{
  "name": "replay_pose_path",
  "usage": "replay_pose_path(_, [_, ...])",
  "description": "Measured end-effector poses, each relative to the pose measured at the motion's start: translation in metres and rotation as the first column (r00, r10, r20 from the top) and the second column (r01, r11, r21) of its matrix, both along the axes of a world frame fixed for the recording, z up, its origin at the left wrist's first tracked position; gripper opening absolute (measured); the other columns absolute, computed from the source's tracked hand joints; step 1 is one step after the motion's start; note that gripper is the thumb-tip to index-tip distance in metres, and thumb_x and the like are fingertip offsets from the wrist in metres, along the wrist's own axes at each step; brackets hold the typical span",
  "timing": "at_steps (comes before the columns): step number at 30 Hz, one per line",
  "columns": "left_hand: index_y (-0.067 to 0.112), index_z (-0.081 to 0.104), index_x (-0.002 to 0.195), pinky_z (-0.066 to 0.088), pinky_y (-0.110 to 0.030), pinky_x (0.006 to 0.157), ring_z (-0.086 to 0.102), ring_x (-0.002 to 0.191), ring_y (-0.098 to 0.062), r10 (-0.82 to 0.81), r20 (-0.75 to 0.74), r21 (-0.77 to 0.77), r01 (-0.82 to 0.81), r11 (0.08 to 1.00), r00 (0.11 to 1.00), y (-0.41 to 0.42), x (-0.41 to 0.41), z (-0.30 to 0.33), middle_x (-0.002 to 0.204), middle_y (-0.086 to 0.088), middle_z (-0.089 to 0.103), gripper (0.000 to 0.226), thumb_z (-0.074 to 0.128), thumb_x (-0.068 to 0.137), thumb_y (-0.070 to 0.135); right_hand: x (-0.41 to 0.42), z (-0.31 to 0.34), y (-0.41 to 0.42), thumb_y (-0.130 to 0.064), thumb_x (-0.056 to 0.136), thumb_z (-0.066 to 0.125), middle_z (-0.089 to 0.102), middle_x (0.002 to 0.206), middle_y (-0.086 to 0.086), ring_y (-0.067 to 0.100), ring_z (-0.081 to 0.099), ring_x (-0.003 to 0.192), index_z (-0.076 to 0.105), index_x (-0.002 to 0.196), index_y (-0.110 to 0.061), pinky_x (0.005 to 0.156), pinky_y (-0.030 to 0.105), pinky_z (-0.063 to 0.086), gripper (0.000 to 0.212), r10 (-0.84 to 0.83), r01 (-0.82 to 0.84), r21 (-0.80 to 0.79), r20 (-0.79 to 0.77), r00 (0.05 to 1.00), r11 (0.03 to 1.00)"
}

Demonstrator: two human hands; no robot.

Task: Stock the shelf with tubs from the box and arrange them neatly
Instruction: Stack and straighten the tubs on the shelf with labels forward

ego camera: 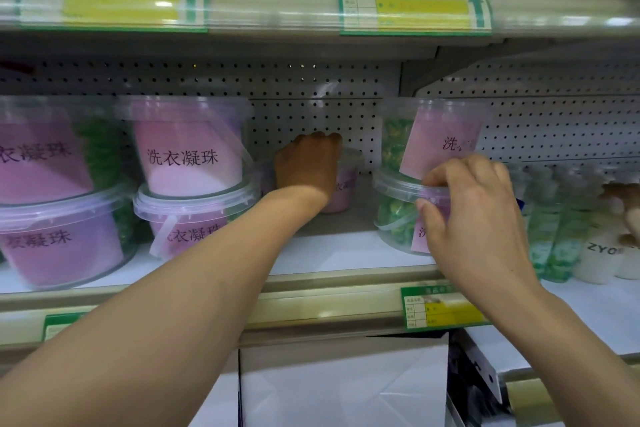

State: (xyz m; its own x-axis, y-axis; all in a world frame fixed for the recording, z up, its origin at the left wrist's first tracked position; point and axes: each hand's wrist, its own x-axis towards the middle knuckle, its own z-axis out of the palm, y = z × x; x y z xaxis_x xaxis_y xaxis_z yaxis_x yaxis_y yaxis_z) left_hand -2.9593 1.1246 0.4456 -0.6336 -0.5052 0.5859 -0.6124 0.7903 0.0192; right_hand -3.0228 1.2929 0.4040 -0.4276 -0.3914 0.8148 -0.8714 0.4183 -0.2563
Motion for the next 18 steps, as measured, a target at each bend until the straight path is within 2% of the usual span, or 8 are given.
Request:
replay_pose_path(6, [0.006,0.047,0.120,0.039,-0.035,0.068,0.056,0.105,-0.032,0.071,0.034,-0.029,-0.070,0.997,0.997,0.001,0.002,0.000,0.113,-0.014,0.056,0.037,0.057,0.084,0.004,-0.001,0.002,0.004,-0.009,0.079,0.067,0.054,0.099,0.009,0.029,0.044,0.101,0.060,0.092,-0.007,0.073,0.030,0.032,0.015,0.029,-0.029,-0.009,0.026,0.999,1.000])
replay_pose_path(10, [0.007,0.046,0.123,0.039,-0.034,0.069,0.056,0.107,-0.031,0.116,0.036,-0.037,-0.114,0.993,0.993,-0.001,0.004,0.000,0.116,-0.013,0.056,0.042,0.056,0.083,-0.002,0.001,0.004,0.004,-0.023,0.073,0.076,0.051,0.102,0.004,0.023,0.041,0.104,0.058,0.096,-0.011,0.076,0.028,0.031,0.031,-0.013,0.010,0.045,0.045,0.999,0.999])
replay_pose_path(12, [0.008,0.045,0.123,0.039,-0.034,0.069,0.057,0.106,-0.031,0.112,0.047,-0.038,-0.110,0.993,0.993,-0.003,0.005,-0.001,0.115,-0.013,0.056,0.041,0.055,0.084,-0.001,0.003,0.005,0.004,-0.022,0.071,0.078,0.051,0.103,0.003,0.023,0.041,0.106,0.058,0.096,-0.012,0.075,0.029,0.033,0.033,-0.039,0.036,0.054,0.054,0.998,0.998])
replay_pose_path(16, [0.010,0.039,0.132,0.043,-0.036,0.078,0.053,0.112,-0.033,0.059,0.060,0.094,-0.065,0.993,0.996,0.006,0.011,0.003,0.124,-0.014,0.050,0.054,0.059,0.082,0.002,0.002,0.009,0.007,-0.011,0.073,0.076,0.051,0.105,0.004,0.024,0.042,0.107,0.061,0.098,-0.011,0.076,0.030,0.034,0.029,-0.016,0.009,0.071,0.099,0.995,0.997])
replay_pose_path(18, [0.011,0.037,0.133,0.045,-0.039,0.084,0.049,0.116,-0.033,-0.015,0.015,0.202,0.011,0.979,1.000,0.019,0.023,0.005,0.128,-0.013,0.044,0.062,0.062,0.077,0.000,0.003,0.012,0.010,-0.008,0.074,0.075,0.051,0.107,0.004,0.024,0.043,0.108,0.061,0.101,-0.011,0.079,0.032,0.037,0.031,-0.003,-0.011,0.114,0.117,0.993,0.993])
